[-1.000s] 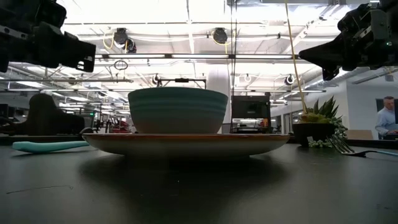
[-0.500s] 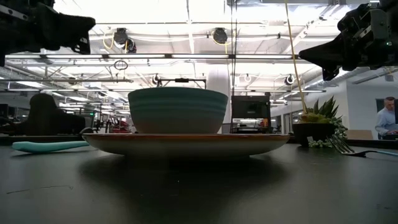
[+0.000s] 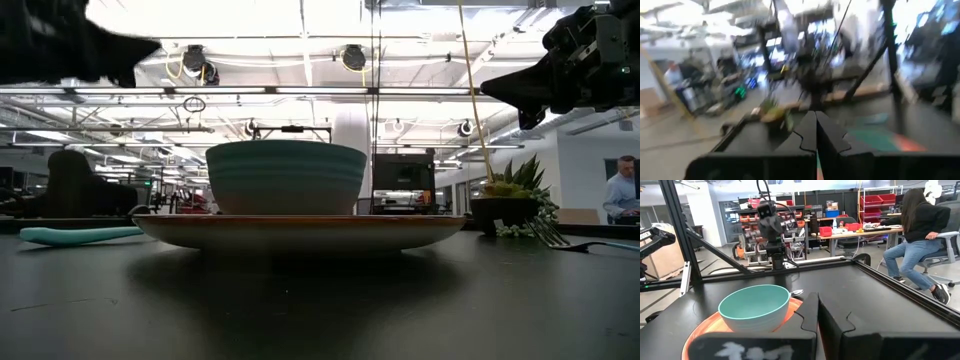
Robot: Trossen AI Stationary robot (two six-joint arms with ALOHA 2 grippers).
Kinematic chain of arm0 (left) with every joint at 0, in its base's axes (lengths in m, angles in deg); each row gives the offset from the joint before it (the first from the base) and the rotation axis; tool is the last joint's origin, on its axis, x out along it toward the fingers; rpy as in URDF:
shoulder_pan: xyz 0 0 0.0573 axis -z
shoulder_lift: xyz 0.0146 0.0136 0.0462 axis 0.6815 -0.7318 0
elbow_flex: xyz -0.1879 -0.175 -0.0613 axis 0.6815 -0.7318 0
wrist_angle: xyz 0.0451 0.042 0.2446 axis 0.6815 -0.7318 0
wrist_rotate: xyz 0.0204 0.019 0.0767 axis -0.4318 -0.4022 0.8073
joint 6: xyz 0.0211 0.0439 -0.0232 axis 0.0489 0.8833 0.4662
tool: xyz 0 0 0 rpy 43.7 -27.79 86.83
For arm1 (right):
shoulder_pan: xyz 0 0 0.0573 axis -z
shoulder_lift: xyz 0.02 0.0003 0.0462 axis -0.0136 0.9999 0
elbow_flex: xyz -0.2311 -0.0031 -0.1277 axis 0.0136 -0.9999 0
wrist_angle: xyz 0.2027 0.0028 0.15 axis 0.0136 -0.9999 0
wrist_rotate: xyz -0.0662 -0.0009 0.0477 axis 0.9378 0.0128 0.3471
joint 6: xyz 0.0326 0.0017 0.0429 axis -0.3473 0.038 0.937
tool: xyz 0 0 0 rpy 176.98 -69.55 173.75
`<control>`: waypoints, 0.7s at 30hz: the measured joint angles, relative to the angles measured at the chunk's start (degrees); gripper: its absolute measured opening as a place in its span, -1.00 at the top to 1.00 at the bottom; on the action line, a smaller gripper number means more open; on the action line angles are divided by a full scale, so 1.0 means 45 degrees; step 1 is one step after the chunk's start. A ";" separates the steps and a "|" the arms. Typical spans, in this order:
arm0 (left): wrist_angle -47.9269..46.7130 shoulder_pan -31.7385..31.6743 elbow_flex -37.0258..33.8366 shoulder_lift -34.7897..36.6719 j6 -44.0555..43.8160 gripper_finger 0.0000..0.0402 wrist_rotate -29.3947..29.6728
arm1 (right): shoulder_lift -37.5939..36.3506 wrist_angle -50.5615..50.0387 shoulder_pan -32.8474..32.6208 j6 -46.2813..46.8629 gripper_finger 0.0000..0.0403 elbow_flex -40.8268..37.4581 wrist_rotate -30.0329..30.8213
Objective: Set table place
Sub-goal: Put the blue fork on the orange plate to the right of the green bowl
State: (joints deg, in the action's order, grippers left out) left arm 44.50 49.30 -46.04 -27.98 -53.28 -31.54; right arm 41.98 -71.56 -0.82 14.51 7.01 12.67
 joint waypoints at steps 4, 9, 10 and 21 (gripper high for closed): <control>-0.1282 0.0002 -0.0003 0.0000 0.0387 0.99 0.0175 | 0.0053 -0.0004 -0.0002 0.0000 1.00 0.0001 0.0003; -0.3090 0.0002 0.0580 0.0000 0.0067 0.99 -0.0275 | 0.0327 0.0000 -0.0002 0.0000 1.00 -0.0001 0.0003; -0.3510 0.0002 0.0729 0.0000 0.0060 0.99 -0.0056 | 0.0401 -0.0001 0.0002 0.0000 1.00 -0.0002 0.0003; -0.3782 -0.0003 0.0929 0.0000 0.0037 0.99 0.0518 | 0.1019 0.0000 -0.0002 0.0000 1.00 -0.0003 0.0003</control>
State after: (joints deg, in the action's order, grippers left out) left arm 27.48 49.29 -41.86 -27.98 -53.11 -29.21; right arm 46.56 -71.56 -0.83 14.51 7.00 12.69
